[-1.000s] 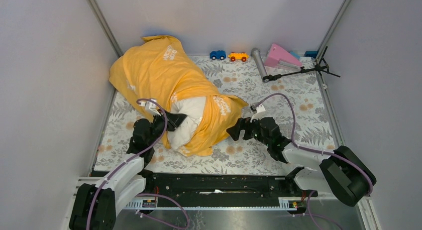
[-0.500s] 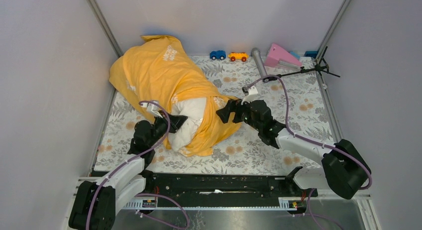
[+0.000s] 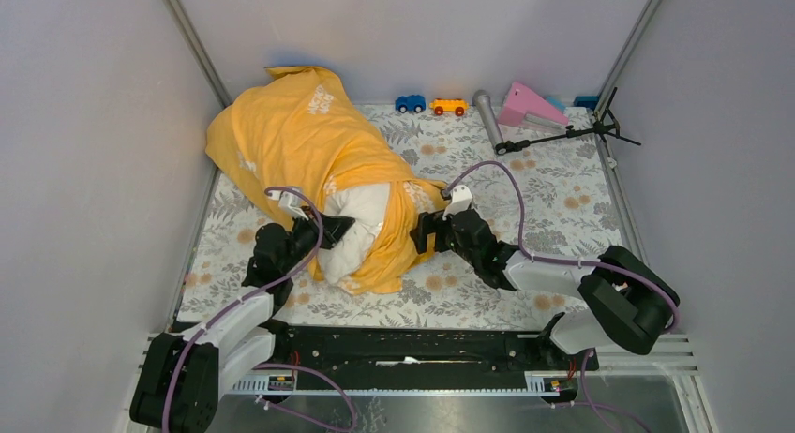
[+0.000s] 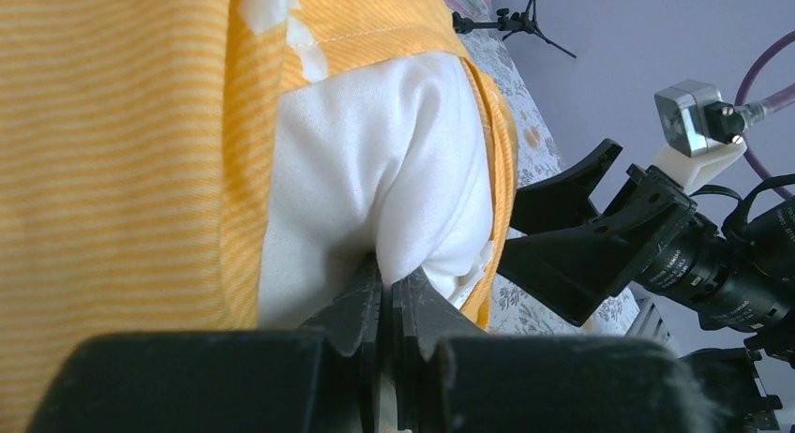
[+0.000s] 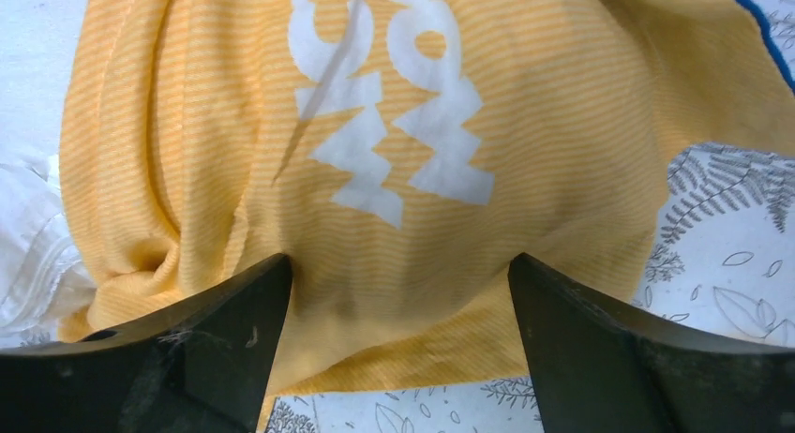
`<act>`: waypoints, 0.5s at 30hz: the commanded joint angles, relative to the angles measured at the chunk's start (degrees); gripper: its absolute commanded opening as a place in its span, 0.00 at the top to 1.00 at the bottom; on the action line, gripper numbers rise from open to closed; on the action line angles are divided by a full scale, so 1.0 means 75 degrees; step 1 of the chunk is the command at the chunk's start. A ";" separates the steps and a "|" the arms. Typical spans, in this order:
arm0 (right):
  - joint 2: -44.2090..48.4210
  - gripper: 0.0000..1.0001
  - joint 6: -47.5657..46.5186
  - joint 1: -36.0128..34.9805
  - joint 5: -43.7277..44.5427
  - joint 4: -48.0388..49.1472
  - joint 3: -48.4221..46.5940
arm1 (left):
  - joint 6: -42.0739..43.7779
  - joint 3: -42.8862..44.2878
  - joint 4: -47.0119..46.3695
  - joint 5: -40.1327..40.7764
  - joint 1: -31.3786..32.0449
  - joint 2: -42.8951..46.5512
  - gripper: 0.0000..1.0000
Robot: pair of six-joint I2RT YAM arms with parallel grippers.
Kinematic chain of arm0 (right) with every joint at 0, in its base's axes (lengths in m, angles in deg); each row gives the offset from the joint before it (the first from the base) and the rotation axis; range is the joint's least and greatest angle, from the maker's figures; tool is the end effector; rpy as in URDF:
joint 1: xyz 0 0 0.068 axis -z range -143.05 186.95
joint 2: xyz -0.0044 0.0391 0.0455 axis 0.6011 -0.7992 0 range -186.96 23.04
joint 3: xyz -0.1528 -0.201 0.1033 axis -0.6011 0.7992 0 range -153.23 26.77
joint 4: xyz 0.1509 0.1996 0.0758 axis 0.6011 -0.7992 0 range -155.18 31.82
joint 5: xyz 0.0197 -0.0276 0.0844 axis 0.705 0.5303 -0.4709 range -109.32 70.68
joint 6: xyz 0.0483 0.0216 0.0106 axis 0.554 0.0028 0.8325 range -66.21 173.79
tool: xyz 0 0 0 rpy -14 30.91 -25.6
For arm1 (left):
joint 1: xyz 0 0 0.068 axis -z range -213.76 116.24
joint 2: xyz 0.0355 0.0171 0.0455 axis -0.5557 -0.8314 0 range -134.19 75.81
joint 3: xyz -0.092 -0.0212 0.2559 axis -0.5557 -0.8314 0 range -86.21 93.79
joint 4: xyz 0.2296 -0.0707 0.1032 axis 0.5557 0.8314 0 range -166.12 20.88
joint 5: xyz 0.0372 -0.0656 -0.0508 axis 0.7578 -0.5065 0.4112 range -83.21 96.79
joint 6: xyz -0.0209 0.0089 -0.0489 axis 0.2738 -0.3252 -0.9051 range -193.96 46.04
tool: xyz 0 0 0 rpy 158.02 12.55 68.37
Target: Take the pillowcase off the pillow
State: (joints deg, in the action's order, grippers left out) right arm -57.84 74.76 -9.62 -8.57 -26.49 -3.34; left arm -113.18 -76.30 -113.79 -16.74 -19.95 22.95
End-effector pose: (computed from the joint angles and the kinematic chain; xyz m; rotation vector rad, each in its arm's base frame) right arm 0.1991 0.2007 0.1866 -0.3033 1.9228 0.6171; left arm 0.1783 -0.0583 0.1911 -0.0600 1.7619 -1.0280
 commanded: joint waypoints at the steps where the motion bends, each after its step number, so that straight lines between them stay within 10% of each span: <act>1: 0.0124 0.16 -0.0102 -0.0087 0.0551 0.0478 -0.0068 | 0.0177 0.0314 -0.0185 -0.0220 0.0058 -0.0193 1.00; 8: 0.0155 0.97 0.0454 -0.0072 0.1847 0.0146 -0.0043 | 0.0246 0.0342 -0.0028 -0.0164 0.0058 -0.0049 1.00; 15: 0.0375 1.00 0.0897 0.0057 0.3670 -0.0457 0.0016 | 0.0387 0.0397 0.0937 0.0775 0.0058 0.0557 1.00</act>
State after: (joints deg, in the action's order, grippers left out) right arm -57.43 78.84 -10.03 5.70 -27.02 -3.34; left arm -112.11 -75.41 -111.28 -16.34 -19.71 23.78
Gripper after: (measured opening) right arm 0.018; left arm 0.041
